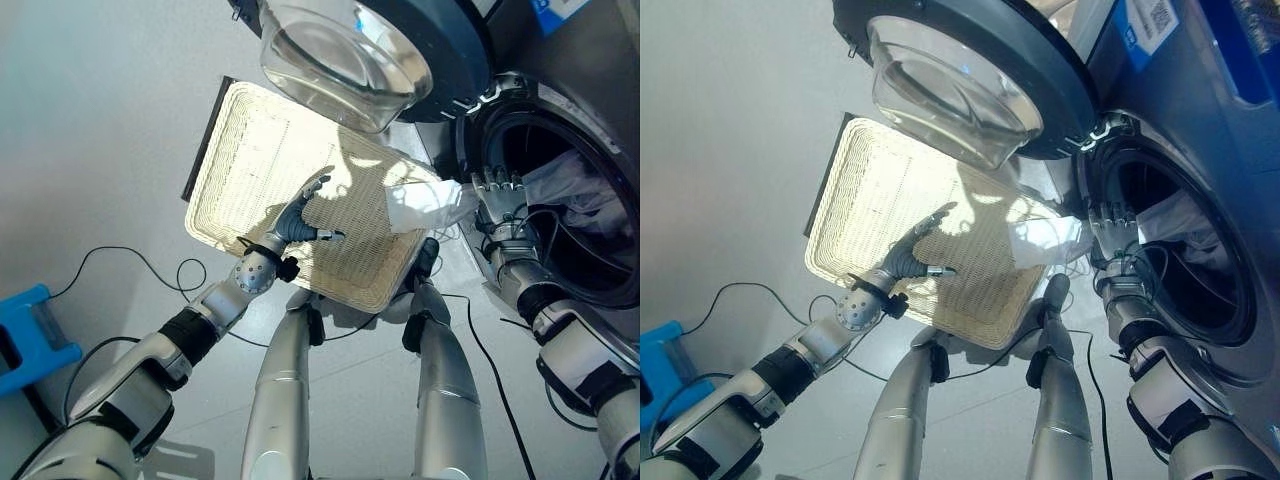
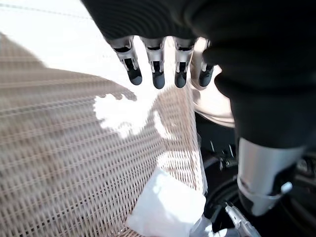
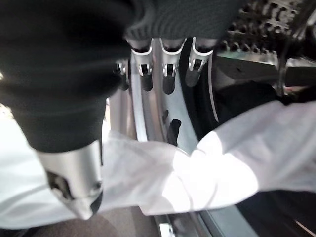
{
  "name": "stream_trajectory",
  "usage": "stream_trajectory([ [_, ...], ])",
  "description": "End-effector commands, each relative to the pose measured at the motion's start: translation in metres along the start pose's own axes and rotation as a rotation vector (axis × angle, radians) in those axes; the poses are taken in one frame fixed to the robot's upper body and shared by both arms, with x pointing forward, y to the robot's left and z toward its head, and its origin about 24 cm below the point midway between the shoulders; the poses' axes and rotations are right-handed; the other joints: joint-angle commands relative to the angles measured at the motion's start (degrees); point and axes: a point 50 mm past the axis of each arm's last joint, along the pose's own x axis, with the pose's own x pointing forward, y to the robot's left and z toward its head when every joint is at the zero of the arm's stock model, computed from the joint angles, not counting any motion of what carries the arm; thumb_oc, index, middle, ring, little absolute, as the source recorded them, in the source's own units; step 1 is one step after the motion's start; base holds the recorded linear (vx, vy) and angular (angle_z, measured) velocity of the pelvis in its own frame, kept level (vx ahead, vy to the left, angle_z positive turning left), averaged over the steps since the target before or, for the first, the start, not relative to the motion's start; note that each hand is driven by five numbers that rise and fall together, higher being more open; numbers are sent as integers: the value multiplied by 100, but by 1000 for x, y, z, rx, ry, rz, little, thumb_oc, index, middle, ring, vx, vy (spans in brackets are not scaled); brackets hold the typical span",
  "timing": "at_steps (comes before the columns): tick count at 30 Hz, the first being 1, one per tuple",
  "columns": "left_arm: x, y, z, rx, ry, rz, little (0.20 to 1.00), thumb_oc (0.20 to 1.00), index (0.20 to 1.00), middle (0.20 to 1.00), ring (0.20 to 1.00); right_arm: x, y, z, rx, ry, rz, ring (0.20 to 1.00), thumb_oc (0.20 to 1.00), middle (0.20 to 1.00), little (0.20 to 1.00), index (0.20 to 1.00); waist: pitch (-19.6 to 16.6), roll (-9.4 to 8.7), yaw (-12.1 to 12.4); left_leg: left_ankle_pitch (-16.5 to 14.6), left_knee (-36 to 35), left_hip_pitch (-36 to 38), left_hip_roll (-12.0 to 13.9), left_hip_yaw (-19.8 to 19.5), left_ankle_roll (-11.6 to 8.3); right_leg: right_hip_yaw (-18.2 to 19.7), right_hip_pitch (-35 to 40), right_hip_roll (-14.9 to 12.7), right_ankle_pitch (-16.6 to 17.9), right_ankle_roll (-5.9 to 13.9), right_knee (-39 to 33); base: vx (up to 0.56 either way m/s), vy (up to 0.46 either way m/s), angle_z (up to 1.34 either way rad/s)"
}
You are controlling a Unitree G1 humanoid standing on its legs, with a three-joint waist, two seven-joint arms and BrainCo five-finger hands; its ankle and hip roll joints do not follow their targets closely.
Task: Put the clothes into the washing machine.
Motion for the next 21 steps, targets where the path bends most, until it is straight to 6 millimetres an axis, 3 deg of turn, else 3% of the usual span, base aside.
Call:
stream_trajectory([
  [1, 3, -8, 19, -52, -106, -17, 1000, 1000, 1000, 1000, 1000, 7, -8, -17, -86, -43, 10, 1000, 1000, 1000, 1000, 1000, -134, 423, -2, -15, -301, -88, -330, 225, -236, -425, -217, -102, -440, 634, 663, 5, 2, 13],
  [8, 6, -8, 24, -58, -125, -15, 1000, 1000, 1000, 1000, 1000, 14, -16, 4, -69, -203, 50, 1000, 1000, 1000, 1000, 1000, -134, 514, 5, 46, -322, -336, -365, 225, -251, -348, -522, -113, -364, 650, 646, 2, 1, 5],
  [18, 11, -6, 26, -57, -126, -6, 1000, 1000, 1000, 1000, 1000, 18, -19, 13, 14, -237, 142, 1000, 1000, 1000, 1000, 1000, -134, 577, -30, 66, -300, -470, -374, 257, -287, -271, -704, -132, -327, 650, 640, 1, 11, 0],
  [19, 12, -6, 26, -56, -124, -7, 1000, 1000, 1000, 1000, 1000, 18, -18, 11, 35, -212, 157, 200, 200, 200, 200, 200, -134, 587, -35, 68, -302, -466, -367, 264, -290, -265, -713, -141, -318, 652, 646, 0, 0, 0],
  [21, 12, -6, 25, -52, -122, -6, 1000, 1000, 1000, 1000, 1000, 18, -17, 8, 63, -175, 168, 200, 200, 200, 200, 200, -134, 589, -38, 66, -309, -452, -364, 267, -295, -264, -708, -136, -324, 654, 656, 0, 0, 0],
])
